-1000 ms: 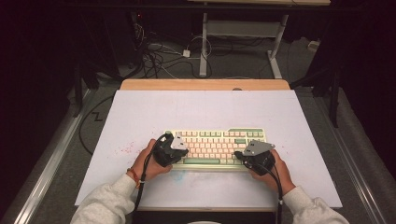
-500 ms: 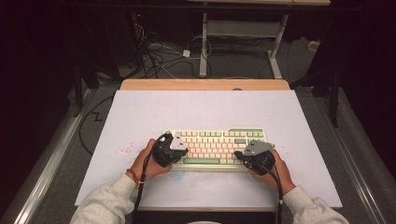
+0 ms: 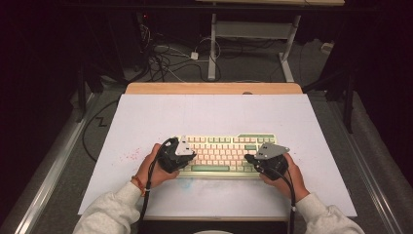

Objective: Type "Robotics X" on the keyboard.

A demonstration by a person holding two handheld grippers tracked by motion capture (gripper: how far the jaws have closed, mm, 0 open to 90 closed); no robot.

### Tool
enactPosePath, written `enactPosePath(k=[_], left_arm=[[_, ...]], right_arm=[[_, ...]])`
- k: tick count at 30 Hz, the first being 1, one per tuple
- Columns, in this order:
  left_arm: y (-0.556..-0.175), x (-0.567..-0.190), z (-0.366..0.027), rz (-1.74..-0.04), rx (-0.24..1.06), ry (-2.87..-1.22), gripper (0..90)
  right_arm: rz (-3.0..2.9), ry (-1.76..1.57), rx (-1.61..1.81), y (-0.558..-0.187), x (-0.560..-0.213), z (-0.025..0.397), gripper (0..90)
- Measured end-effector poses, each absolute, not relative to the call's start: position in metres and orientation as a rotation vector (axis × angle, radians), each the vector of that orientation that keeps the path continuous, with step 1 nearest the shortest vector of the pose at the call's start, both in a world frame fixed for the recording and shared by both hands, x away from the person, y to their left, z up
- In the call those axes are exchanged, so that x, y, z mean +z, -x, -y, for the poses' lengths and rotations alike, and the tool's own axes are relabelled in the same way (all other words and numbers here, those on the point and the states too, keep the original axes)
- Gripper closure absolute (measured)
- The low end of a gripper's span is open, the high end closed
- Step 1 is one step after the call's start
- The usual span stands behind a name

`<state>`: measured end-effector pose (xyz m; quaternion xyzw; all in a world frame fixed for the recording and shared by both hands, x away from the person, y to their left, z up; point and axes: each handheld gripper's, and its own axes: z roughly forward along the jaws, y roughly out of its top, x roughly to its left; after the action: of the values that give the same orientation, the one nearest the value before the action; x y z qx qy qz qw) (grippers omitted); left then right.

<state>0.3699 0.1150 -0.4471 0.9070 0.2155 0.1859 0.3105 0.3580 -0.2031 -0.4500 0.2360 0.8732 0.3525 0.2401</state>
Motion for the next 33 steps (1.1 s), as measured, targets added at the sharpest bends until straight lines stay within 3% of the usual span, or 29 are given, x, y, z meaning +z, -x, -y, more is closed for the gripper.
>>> enactPosePath(k=[10,15,21,27,33], left_arm=[[-0.369,-0.443,-0.118,-0.589,0.550,-2.352,71.9],[-0.369,-0.443,-0.118,-0.604,0.575,-2.341,61.8],[-0.368,-0.443,-0.117,-0.625,0.604,-2.311,51.6],[-0.366,-0.442,-0.117,-0.630,0.640,-2.287,41.1],[-0.366,-0.442,-0.116,-0.642,0.639,-2.277,23.3]], right_arm=[[-2.335,-0.663,1.021,-0.359,-0.441,0.203,85.6],[-2.310,-0.675,1.040,-0.359,-0.438,0.203,80.2],[-2.274,-0.696,1.042,-0.359,-0.435,0.203,66.7],[-2.237,-0.719,1.050,-0.361,-0.436,0.202,45.4],[-2.191,-0.743,1.061,-0.361,-0.437,0.201,27.9]])
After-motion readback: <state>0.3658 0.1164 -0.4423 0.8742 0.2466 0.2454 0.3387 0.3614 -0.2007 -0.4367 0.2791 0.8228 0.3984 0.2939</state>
